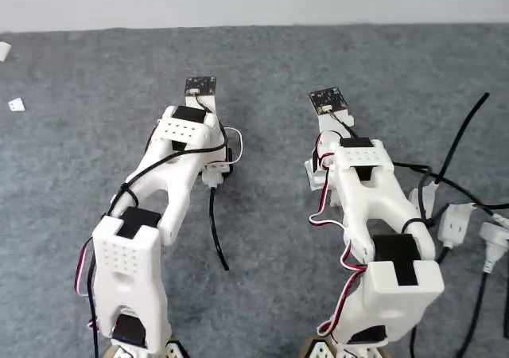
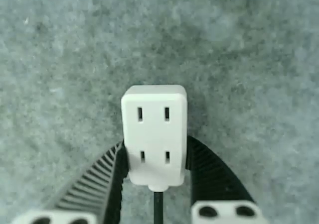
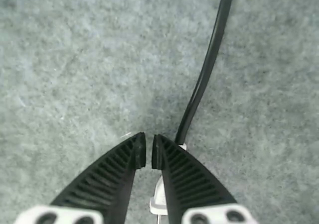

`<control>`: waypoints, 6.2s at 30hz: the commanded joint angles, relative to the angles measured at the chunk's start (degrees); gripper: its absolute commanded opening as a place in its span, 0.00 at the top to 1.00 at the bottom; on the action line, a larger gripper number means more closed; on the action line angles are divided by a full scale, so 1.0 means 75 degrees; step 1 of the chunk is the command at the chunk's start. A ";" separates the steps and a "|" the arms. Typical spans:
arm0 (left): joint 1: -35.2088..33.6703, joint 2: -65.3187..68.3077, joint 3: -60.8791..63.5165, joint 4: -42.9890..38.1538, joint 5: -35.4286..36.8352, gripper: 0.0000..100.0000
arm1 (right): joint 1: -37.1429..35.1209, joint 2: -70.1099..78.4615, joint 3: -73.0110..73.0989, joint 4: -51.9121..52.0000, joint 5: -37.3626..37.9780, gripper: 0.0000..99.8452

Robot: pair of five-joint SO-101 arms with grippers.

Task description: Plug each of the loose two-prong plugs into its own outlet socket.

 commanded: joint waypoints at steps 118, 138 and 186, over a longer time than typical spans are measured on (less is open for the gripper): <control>-0.4607 -0.4864 0.6418 -0.2673 -0.4173 0.70 | 0.0510 0.0803 -0.1770 0.1659 0.0680 0.97; -0.4595 -0.4864 0.6429 -0.2673 -0.4173 0.70 | 0.0182 0.0815 -0.2262 0.2831 0.1735 0.84; -0.4583 -0.4864 0.6441 -0.2673 -0.4161 0.70 | 0.0463 0.0862 -0.2614 0.3065 0.1641 0.99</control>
